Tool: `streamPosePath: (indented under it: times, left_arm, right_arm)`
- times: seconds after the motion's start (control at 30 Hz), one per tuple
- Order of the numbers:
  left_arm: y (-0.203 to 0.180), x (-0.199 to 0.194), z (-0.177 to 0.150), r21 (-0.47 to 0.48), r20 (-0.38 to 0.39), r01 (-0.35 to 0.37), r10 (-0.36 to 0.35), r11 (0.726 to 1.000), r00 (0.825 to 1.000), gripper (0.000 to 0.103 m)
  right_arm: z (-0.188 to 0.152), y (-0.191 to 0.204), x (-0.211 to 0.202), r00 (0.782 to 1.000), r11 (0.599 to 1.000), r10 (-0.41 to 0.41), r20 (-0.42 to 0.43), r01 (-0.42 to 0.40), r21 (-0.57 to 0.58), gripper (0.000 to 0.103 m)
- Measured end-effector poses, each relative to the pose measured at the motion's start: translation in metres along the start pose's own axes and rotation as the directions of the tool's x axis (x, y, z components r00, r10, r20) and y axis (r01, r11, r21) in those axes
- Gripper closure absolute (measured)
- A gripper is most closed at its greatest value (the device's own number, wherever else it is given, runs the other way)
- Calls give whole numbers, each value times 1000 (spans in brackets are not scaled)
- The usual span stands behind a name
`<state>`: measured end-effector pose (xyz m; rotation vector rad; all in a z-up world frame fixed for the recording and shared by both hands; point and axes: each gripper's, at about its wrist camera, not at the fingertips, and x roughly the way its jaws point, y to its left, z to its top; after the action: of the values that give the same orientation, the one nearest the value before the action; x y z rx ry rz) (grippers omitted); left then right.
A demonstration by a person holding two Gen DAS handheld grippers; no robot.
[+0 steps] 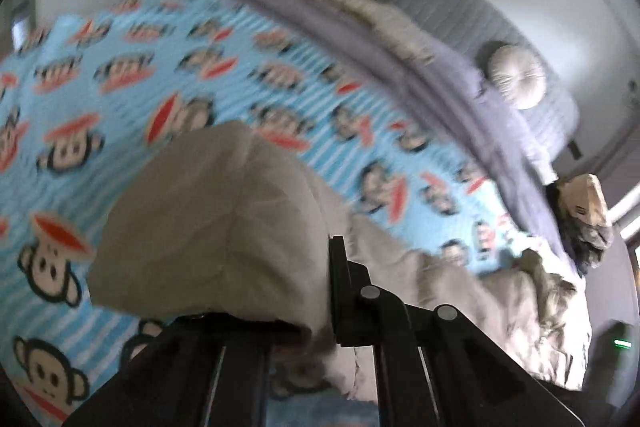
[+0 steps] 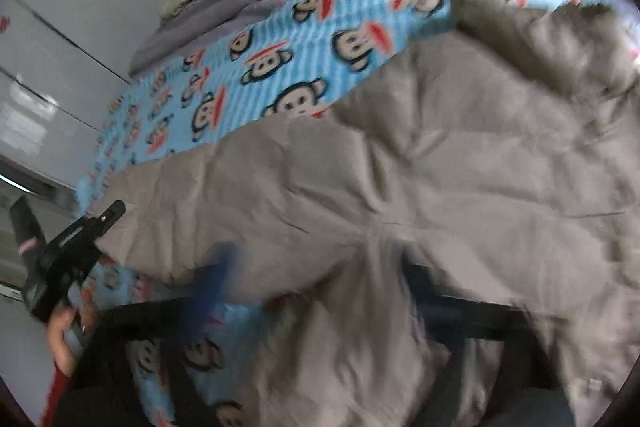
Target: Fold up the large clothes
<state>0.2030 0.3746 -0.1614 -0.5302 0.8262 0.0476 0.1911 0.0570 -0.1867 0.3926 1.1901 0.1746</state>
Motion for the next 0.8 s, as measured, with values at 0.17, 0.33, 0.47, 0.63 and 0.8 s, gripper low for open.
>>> streamPosePath:
  times: [0.17, 0.33, 0.47, 0.63, 0.8]
  left_arm:
    - [-60, -30, 9, 140, 38, 104, -110, 985, 993, 93]
    - [-147, -41, 1, 295, 16, 210, -225, 932, 974, 93]
    - [-232, -39, -32, 442, -73, 326, -329, 836, 942, 93]
    - [-330, -5, -116, 561, -278, 442, -345, 700, 897, 93]
    - [-386, 46, -201, 656, -392, 435, -215, 617, 895, 93]
  right_arm:
    - [2, -11, 60, 992, 995, 55, -110, -46, 85, 93]
    - [10, -12, 75, 985, 994, 88, -149, -76, 83, 93]
    - [11, -33, 43, 979, 977, 174, -109, -158, 142, 93]
    - [-3, -112, -44, 997, 973, 59, 50, -69, 221, 93]
    - [-24, -198, -104, 987, 944, -119, 108, 78, 321, 93]
